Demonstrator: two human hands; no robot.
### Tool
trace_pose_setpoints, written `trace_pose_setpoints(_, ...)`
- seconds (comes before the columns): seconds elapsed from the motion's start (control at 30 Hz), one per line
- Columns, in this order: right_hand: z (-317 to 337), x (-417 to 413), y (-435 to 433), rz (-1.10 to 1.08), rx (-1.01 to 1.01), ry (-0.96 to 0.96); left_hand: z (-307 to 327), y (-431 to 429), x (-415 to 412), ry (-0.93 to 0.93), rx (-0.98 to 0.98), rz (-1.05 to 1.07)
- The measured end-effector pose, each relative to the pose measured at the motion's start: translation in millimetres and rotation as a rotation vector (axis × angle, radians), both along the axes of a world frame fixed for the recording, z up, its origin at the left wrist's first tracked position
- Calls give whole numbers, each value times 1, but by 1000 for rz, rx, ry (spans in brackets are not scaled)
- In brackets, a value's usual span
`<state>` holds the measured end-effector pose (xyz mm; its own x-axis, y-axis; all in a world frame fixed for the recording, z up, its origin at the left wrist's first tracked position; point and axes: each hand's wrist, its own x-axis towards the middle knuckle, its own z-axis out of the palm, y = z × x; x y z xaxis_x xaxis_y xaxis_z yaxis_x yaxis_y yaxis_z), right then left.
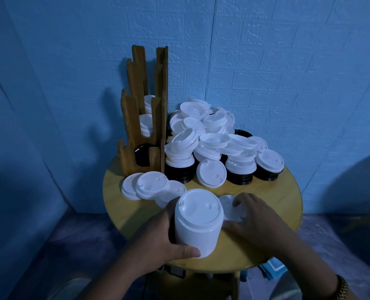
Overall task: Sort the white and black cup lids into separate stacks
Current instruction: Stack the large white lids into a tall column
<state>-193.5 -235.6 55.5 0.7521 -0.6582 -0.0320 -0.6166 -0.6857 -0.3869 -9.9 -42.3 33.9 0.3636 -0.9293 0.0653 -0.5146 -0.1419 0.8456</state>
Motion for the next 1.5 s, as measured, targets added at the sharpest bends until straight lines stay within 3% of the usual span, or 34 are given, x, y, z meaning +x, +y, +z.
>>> trace_pose_setpoints(0.27,20,-14,3,-68,-21,-366,1,-5,-4,-33,1,28)
trace_pose_setpoints(0.33,22,-11,5,-140,-28,-290,2,-7,-5,-44,1,32)
trace_pose_setpoints(0.43,12,-5,7,-266,-50,90,3,-7,-6,-54,-2,30)
trace_pose_setpoints(0.5,4,-4,8,-293,-47,161,2,-7,-5,-50,-5,33)
trace_pose_setpoints(0.6,5,-6,2,-248,13,156,1,-7,-4,-43,0,38)
trace_pose_setpoints(0.77,14,-11,-11,92,81,183,-1,-9,-5,-54,1,37)
trace_pose_setpoints(0.93,5,-5,-9,-48,-7,188,1,-7,-5,-47,-6,36)
trace_pose_setpoints(1.13,1,-5,-15,128,8,128,-1,-8,-4,-47,3,42)
trace_pose_setpoints(1.5,0,5,-8,21,-48,-70,-1,-8,-4,-35,-10,37)
